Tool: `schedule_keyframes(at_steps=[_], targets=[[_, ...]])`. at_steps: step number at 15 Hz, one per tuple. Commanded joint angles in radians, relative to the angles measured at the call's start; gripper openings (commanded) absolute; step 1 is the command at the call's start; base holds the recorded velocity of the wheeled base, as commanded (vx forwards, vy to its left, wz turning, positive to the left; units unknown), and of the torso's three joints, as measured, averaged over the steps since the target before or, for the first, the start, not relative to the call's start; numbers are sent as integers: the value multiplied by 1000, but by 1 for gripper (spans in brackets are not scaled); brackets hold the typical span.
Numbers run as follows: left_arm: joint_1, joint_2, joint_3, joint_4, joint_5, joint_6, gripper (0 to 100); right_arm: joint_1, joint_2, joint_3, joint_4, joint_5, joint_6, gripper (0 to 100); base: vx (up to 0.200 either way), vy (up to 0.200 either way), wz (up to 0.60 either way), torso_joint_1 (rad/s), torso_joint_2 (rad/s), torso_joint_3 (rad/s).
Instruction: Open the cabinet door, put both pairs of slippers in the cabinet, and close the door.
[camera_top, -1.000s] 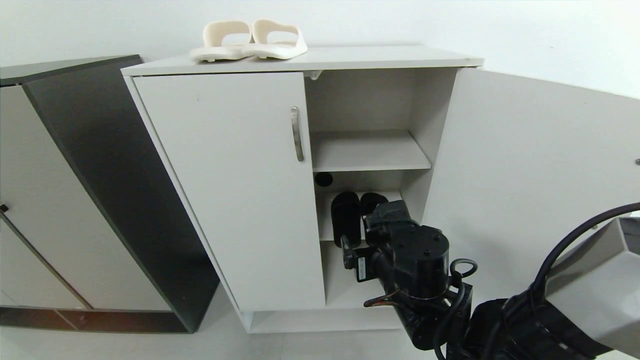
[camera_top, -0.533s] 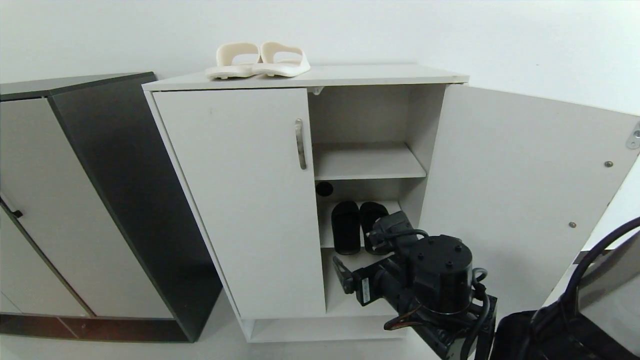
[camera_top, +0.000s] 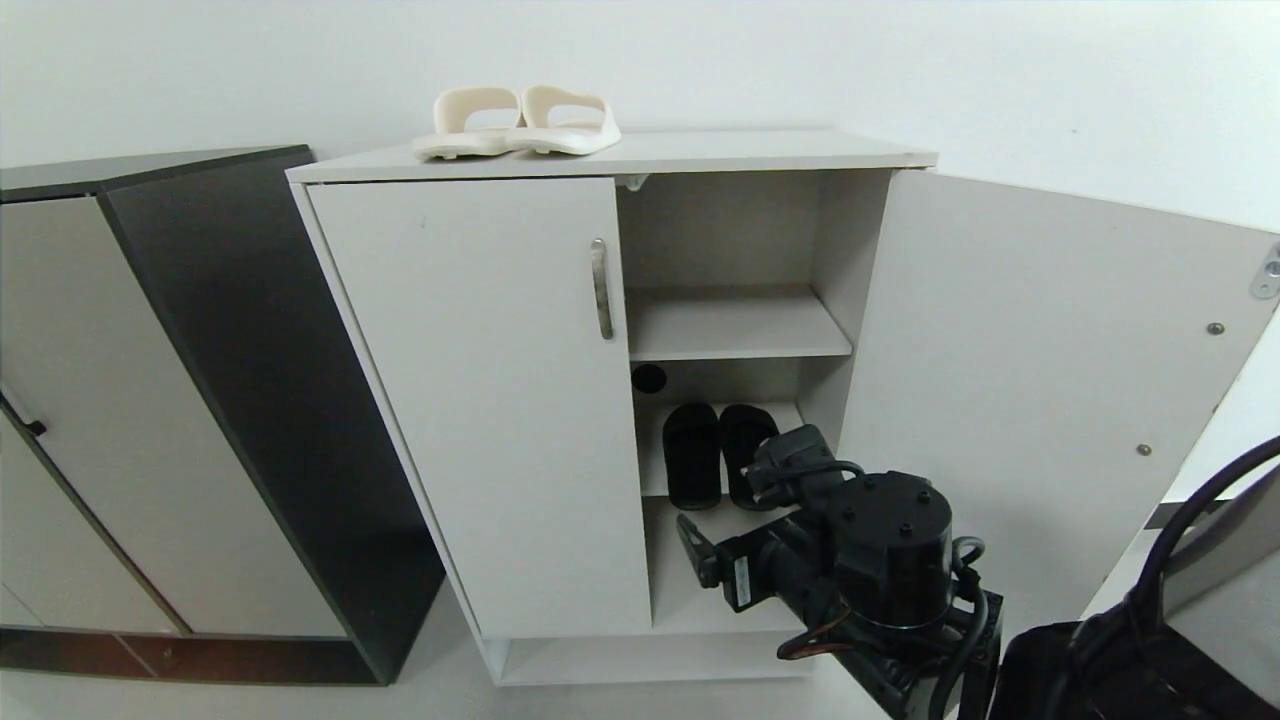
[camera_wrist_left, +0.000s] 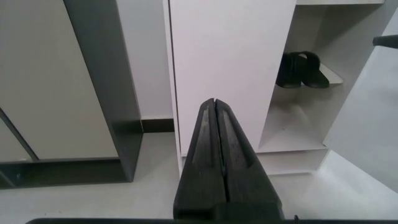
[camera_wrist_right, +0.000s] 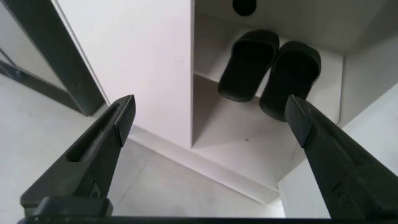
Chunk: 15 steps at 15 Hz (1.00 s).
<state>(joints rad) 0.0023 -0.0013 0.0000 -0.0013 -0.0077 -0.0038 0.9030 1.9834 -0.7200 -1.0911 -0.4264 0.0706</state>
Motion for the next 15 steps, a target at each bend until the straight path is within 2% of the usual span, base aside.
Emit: schedule_keyframes(at_steps=[1,6,15], targets=[[1,1,0,0,0,-1,0,-3,17,4,-1,-2,0,100,0,0,0,0,0,0],[1,1,0,0,0,-2,0,-29,29,5,-3,1,1,100,0,0,0,0,0,0],[1,1,0,0,0,-1,0,-32,32,31,-12,5,-2,100,0,200,0,6,3,6]])
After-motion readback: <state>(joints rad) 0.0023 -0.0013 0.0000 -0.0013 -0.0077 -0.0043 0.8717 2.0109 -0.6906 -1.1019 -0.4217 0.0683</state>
